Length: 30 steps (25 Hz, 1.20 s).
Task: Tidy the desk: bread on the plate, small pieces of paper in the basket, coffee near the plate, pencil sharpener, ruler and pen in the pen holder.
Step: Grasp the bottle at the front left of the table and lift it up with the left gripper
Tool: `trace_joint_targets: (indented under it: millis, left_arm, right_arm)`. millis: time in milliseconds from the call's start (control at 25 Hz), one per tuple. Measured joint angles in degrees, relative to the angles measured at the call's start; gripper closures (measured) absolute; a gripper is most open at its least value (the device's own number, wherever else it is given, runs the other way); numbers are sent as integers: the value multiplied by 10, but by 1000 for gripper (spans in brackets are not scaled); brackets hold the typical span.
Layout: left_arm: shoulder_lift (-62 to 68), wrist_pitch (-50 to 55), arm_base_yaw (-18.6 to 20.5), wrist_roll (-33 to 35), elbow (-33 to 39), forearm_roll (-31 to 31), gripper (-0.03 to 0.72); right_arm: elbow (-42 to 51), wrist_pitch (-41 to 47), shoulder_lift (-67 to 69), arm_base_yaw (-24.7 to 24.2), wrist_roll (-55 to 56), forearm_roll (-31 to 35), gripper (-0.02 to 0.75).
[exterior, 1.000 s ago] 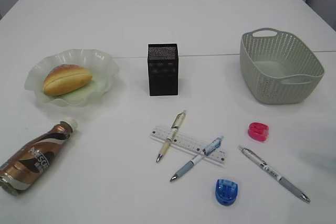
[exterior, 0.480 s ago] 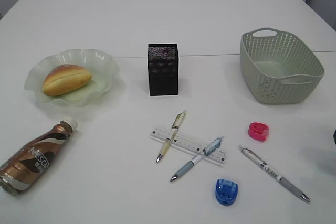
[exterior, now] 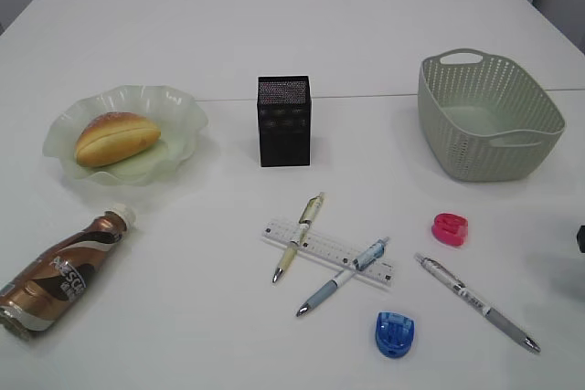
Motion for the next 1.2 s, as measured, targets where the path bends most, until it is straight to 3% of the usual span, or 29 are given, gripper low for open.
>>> trace_joint_targets:
  millis: [1200]
  left_arm:
    - [-16,0,0,0,0,-17,262]
  right_arm:
    - [-2,-9,7,0,11,-13,166]
